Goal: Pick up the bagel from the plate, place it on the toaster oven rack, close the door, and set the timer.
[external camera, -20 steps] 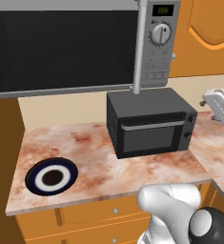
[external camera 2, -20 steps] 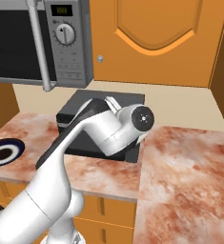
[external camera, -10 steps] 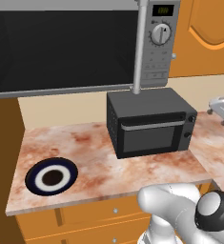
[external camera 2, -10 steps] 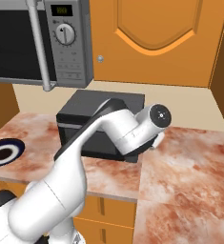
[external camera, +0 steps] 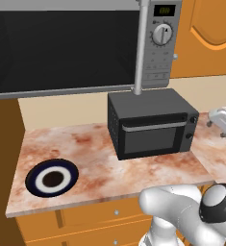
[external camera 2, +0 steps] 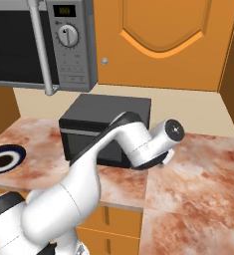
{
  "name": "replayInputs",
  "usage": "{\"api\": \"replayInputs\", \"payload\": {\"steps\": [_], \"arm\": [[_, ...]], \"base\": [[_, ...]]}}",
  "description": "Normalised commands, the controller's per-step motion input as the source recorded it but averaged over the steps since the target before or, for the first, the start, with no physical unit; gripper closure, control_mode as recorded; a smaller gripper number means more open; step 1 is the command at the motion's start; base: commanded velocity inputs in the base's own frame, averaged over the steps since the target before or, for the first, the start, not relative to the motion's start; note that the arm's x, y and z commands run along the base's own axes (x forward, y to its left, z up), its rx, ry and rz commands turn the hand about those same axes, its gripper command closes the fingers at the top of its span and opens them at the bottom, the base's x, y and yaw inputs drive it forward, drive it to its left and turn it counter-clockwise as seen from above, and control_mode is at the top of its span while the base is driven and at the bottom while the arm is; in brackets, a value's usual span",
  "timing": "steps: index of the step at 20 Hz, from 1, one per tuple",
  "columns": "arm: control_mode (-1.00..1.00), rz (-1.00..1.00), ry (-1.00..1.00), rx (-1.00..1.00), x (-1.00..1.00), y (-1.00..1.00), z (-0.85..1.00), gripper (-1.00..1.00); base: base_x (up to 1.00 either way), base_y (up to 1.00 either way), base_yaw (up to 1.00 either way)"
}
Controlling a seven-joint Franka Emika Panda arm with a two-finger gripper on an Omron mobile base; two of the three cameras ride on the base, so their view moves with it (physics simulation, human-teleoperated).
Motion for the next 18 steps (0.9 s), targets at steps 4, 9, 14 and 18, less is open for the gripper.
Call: {"api": "replayInputs", "payload": {"steps": [4,9,14,18], "arm": [[-1.0,0.0,-0.09,0.12,0.0,0.0,-0.4,-1.0],[-1.0,0.0,-0.13,0.12,0.0,0.0,-0.38,-1.0],[-1.0,0.0,-0.13,0.11,0.02,0.0,-0.34,-1.0],[-1.0,0.0,-0.05,0.08,0.16,0.0,-0.24,-1.0]], "base": [[0.0,0.0,0.0],[0.0,0.0,0.0],[0.0,0.0,0.0],[0.0,0.0,0.0]]}}
